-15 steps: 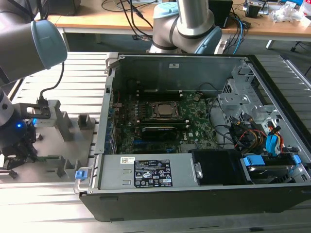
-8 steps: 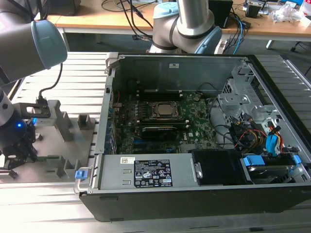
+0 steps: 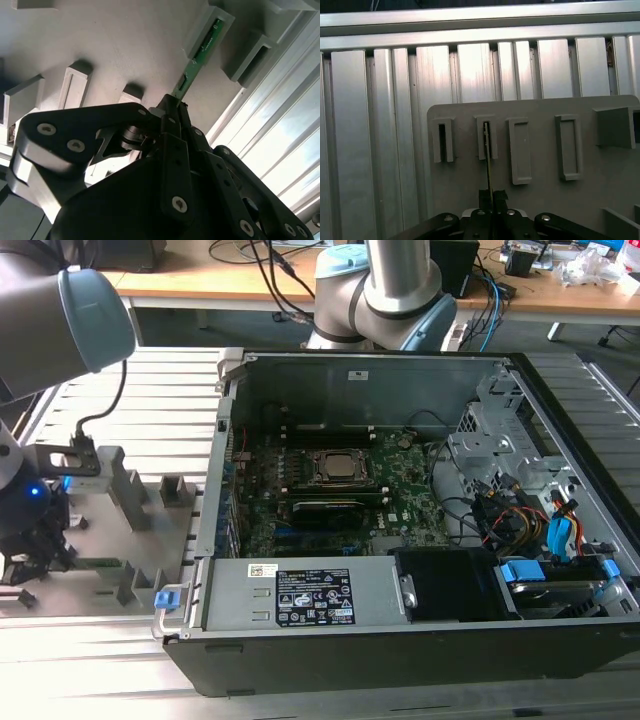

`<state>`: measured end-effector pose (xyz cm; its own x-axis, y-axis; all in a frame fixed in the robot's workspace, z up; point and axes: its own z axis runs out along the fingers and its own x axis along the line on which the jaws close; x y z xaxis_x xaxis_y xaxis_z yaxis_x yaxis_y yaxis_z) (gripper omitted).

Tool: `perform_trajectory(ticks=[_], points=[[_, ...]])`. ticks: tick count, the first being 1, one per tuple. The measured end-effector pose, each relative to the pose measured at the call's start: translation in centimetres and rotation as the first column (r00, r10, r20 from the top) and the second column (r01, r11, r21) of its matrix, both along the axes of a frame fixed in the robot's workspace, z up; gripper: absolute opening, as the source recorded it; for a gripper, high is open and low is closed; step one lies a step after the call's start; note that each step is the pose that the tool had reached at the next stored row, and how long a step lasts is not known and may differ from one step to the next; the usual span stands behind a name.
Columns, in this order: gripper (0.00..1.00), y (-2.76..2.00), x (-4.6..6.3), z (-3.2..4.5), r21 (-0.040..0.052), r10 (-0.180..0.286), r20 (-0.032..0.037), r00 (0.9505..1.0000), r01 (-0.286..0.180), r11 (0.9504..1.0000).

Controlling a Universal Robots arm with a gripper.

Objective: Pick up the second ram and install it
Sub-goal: 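Pick up the second ram and move it above second insertion slot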

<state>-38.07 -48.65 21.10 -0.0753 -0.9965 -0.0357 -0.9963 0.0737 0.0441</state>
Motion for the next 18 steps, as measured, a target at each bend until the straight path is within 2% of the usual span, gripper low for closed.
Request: perform_trajectory(ticks=[6, 10, 18], points=[[0.14, 0.00, 0.0, 0.59, 0.0001, 0.000, 0.0000, 1.0000, 0.000, 1.0000], [0.14, 0.13, 0.0, 1.34, 0.0000, 0.000, 0.0000, 1.0000, 0.000, 1.0000], [0.14, 0.14, 0.0, 2.28, 0.0001, 0.000, 0.0001, 1.0000, 0.000, 1.0000]])
